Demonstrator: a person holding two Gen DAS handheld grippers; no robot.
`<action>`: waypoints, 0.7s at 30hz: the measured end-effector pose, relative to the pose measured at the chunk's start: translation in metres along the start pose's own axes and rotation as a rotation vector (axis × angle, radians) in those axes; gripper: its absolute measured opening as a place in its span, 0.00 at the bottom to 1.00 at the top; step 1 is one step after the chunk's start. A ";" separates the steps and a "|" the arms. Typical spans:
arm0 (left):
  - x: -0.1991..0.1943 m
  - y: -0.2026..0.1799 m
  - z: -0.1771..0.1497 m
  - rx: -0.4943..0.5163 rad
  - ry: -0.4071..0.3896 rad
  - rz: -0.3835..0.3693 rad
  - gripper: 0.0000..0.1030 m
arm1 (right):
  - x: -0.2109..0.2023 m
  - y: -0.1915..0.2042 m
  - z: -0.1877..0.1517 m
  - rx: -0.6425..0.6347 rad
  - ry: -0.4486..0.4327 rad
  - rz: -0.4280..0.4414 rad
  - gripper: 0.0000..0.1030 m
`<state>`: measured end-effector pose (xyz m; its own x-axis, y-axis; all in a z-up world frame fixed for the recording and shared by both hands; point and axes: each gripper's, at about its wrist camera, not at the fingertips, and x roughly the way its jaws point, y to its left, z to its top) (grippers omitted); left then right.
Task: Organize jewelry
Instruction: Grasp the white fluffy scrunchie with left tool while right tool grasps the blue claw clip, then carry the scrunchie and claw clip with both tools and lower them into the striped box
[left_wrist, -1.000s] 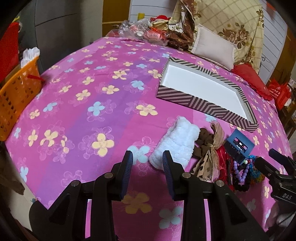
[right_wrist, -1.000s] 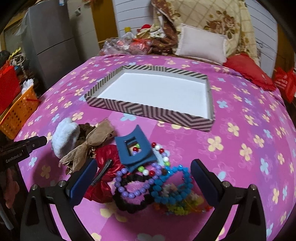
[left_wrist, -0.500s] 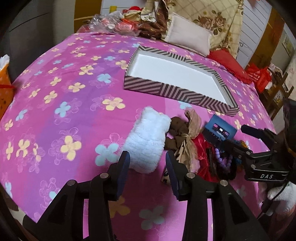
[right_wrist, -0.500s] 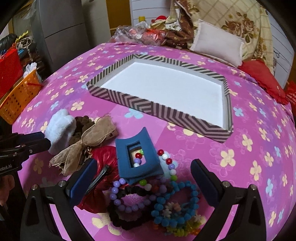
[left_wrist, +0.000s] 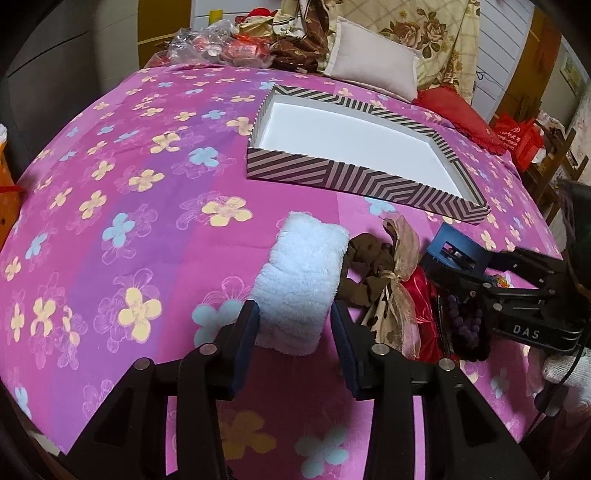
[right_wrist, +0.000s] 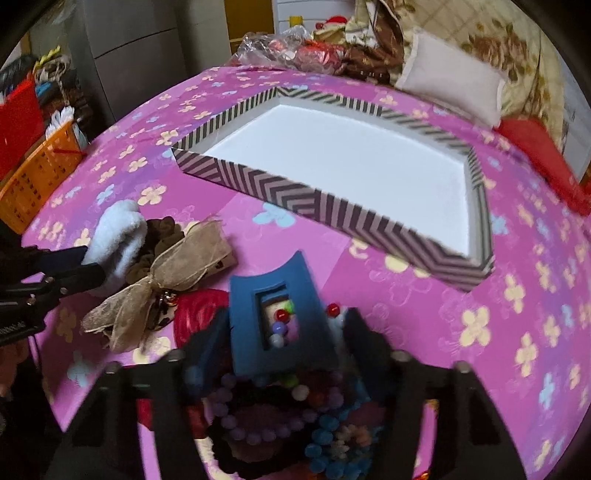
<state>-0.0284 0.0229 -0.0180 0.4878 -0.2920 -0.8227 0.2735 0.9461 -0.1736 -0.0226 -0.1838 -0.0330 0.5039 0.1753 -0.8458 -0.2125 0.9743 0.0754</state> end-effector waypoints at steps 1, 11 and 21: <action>0.001 0.000 0.000 0.004 0.000 -0.001 0.34 | 0.000 -0.001 -0.001 0.007 0.000 0.005 0.56; -0.015 0.001 0.008 -0.012 -0.053 0.000 0.10 | -0.018 0.001 0.001 0.017 -0.062 0.038 0.44; -0.035 -0.002 0.031 0.000 -0.132 0.018 0.10 | -0.041 -0.005 0.019 0.062 -0.127 0.073 0.44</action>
<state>-0.0209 0.0268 0.0282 0.5978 -0.2908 -0.7471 0.2638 0.9513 -0.1592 -0.0269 -0.1931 0.0115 0.5918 0.2587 -0.7635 -0.2023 0.9645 0.1699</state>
